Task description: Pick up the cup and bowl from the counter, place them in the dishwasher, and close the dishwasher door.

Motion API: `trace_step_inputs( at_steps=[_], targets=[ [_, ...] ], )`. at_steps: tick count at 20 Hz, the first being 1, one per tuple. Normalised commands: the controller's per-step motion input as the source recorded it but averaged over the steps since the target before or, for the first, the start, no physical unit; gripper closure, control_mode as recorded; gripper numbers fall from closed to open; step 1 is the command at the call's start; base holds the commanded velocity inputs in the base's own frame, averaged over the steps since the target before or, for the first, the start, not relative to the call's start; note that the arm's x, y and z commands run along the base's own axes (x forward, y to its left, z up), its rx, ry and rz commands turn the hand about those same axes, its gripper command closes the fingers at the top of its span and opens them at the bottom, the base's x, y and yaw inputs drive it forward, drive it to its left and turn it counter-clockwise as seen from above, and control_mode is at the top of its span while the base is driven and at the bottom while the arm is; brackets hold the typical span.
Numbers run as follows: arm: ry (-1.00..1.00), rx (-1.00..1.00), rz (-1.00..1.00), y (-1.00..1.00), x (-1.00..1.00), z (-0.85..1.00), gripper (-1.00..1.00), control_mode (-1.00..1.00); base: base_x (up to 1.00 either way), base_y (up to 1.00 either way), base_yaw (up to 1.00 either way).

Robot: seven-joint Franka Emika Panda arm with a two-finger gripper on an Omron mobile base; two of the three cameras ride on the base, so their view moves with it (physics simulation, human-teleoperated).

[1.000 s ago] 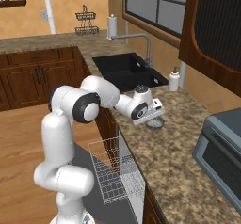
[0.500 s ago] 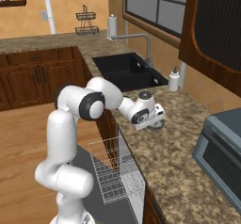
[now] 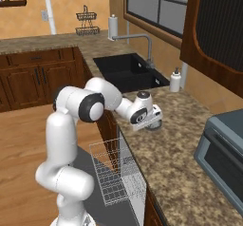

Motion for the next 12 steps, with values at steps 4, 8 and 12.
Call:
trace_step_inputs(
  at_steps=[4, 8, 12],
  targets=[
    [0.0, 0.0, 0.0, 0.75, -0.4, 0.06, 1.0, -1.0, 0.0, 0.0, 0.0],
    [0.03, 0.0, -0.02, 0.82, -0.59, 0.06, 1.0, -1.0, 0.0, 0.0, 0.0],
    [0.08, 0.0, -0.1, 0.91, -0.58, 0.0, 1.0, -1.0, 0.0, 0.0, 0.0]
  ],
)
